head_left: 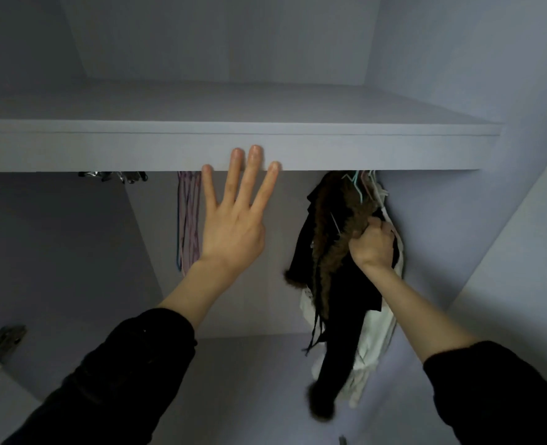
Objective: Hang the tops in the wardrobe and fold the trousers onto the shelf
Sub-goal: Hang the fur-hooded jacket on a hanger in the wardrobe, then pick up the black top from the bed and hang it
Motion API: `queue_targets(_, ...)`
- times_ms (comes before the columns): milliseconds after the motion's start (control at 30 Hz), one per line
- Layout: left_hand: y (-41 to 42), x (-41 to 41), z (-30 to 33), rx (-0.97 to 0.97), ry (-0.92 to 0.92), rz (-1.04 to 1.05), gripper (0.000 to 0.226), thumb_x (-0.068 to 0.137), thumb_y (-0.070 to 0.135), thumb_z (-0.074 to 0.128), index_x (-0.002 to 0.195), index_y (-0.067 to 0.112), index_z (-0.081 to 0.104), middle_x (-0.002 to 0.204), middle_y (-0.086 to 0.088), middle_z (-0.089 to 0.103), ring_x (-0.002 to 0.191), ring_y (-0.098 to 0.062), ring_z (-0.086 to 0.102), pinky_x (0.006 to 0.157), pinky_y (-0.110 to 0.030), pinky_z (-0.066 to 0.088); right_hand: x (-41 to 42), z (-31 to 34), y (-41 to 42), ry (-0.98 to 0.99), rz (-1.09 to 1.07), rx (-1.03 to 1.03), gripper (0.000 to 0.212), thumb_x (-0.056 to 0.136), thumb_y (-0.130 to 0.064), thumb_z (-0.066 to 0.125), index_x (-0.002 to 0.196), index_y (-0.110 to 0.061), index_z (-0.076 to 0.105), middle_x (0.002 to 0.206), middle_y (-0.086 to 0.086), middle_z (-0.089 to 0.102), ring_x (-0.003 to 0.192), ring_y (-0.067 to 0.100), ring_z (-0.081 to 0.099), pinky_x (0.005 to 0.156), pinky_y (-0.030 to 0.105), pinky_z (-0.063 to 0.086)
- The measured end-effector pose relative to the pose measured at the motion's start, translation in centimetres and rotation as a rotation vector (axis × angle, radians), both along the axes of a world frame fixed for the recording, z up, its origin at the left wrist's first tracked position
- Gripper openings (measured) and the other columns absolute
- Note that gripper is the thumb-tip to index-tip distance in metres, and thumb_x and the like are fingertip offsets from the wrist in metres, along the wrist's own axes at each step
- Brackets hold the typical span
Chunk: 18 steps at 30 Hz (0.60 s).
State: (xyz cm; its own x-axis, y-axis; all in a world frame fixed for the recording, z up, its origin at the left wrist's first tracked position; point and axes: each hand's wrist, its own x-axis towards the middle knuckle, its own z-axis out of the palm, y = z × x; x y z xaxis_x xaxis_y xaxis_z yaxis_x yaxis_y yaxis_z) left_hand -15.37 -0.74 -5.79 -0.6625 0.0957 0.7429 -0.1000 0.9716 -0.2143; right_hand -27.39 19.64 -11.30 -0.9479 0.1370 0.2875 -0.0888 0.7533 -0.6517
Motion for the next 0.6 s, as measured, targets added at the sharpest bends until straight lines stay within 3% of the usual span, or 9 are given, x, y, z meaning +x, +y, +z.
queue_targets(100, 0.5, 2.3, -2.5, 0.074, -0.097, -0.031, 0.089, 0.072, 0.002, 0.055, 0.149, 0.014, 0.012, 0.157, -0.013, 0.005, 0.144, -0.032, -0.001, 0.113, -0.057, -0.003, 3.1, -0.9, -0.9, 0.167, 0.197, 0.049, 0.037, 0.093, -0.007, 0.047, 0.129, 0.001, 0.05, 0.129, 0.023, 0.048, 0.117, 0.039, 0.047, 0.097, 0.043, 0.042)
queue_targets(200, 0.4, 5.1, -5.3, 0.18, -0.169, -0.016, 0.071, 0.075, 0.004, 0.055, 0.143, 0.006, 0.032, 0.15, -0.02, 0.029, 0.14, -0.036, 0.023, 0.112, -0.055, 0.022, 6.6, -2.4, -3.0, 0.15, 0.429, 0.125, 0.037, 0.093, -0.008, 0.05, 0.13, -0.002, 0.05, 0.13, 0.019, 0.051, 0.119, 0.035, 0.049, 0.097, 0.042, 0.043)
queue_targets(267, 0.1, 7.3, -6.7, 0.267, -0.196, 0.002, 0.05, 0.077, 0.007, 0.048, 0.127, 0.005, 0.053, 0.133, -0.019, 0.052, 0.126, -0.036, 0.048, 0.099, -0.051, 0.043, 8.8, -3.5, -4.7, 0.092, 0.549, 0.187, 0.038, 0.092, -0.009, 0.051, 0.13, -0.003, 0.051, 0.129, 0.019, 0.052, 0.119, 0.036, 0.05, 0.096, 0.043, 0.043)
queue_targets(333, -0.3, 11.3, -8.7, 0.37, -0.224, 0.117, 0.043, 0.077, 0.016, 0.038, 0.111, 0.008, 0.064, 0.113, -0.012, 0.066, 0.105, -0.031, 0.063, 0.079, -0.04, 0.053, 11.7, -4.9, -6.9, 0.03, 0.71, 0.244, 0.038, 0.092, -0.012, 0.051, 0.13, -0.006, 0.05, 0.128, 0.017, 0.054, 0.118, 0.034, 0.051, 0.096, 0.039, 0.041)
queue_targets(433, -0.8, 18.3, -11.4, 0.579, -0.274, 0.301, 0.042, 0.081, 0.021, 0.034, 0.109, 0.011, 0.064, 0.101, -0.009, 0.067, 0.09, -0.032, 0.065, 0.069, -0.037, 0.052, 16.6, -6.8, -9.9, -0.034, 0.97, 0.314, 0.039, 0.093, -0.015, 0.049, 0.132, -0.01, 0.049, 0.13, 0.013, 0.055, 0.119, 0.03, 0.052, 0.097, 0.035, 0.039)
queue_targets(533, -0.1, 26.7, -13.6, 0.804, -0.311, 0.532, 0.041, 0.093, 0.02, 0.037, 0.131, 0.017, 0.052, 0.125, -0.007, 0.059, 0.113, -0.031, 0.055, 0.087, -0.038, 0.044, 22.9, -8.2, -12.3, -0.104, 1.239, 0.358, 0.036, 0.095, -0.016, 0.048, 0.131, -0.012, 0.051, 0.129, 0.008, 0.058, 0.118, 0.026, 0.054, 0.096, 0.032, 0.038)
queue_targets(600, 1.1, 33.1, -14.7, 0.881, -0.266, 0.67, 0.041, 0.095, 0.02, 0.039, 0.135, 0.019, 0.048, 0.132, -0.006, 0.055, 0.119, -0.029, 0.051, 0.093, -0.036, 0.04, 28.1, -8.9, -13.7, -0.142, 1.403, 0.393, 0.033, 0.095, -0.016, 0.049, 0.128, -0.013, 0.053, 0.124, 0.007, 0.061, 0.114, 0.026, 0.056, 0.093, 0.032, 0.04)
